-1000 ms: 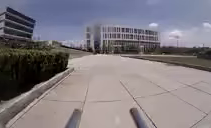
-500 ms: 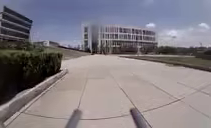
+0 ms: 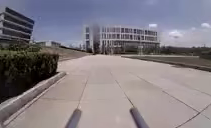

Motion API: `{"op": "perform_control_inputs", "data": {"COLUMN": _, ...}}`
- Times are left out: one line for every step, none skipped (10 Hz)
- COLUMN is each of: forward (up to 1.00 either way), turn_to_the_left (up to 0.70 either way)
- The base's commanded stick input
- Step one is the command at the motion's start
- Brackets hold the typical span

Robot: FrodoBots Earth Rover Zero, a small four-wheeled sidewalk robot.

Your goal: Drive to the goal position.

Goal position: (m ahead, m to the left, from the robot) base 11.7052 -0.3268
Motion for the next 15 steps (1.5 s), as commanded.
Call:
{"op": "perform_control_inputs", "data": {"forward": 0.7, "turn_to_the_left": 0.0}}
{"op": "perform_control_inputs", "data": {"forward": 0.7, "turn_to_the_left": 0.0}}
{"op": "perform_control_inputs", "data": {"forward": 0.7, "turn_to_the_left": 0.0}}
{"op": "perform_control_inputs", "data": {"forward": 0.7, "turn_to_the_left": 0.0}}
{"op": "perform_control_inputs", "data": {"forward": 0.7, "turn_to_the_left": 0.0}}
{"op": "perform_control_inputs", "data": {"forward": 0.7, "turn_to_the_left": 0.01}}
{"op": "perform_control_inputs", "data": {"forward": 0.7, "turn_to_the_left": 0.03}}
{"op": "perform_control_inputs", "data": {"forward": 0.7, "turn_to_the_left": 0.03}}
{"op": "perform_control_inputs", "data": {"forward": 0.7, "turn_to_the_left": 0.03}}
{"op": "perform_control_inputs", "data": {"forward": 0.7, "turn_to_the_left": 0.03}}
{"op": "perform_control_inputs", "data": {"forward": 0.7, "turn_to_the_left": 0.03}}
{"op": "perform_control_inputs", "data": {"forward": 0.7, "turn_to_the_left": 0.02}}
{"op": "perform_control_inputs", "data": {"forward": 0.7, "turn_to_the_left": 0.02}}
{"op": "perform_control_inputs", "data": {"forward": 0.7, "turn_to_the_left": 0.02}}
{"op": "perform_control_inputs", "data": {"forward": 0.7, "turn_to_the_left": 0.02}}
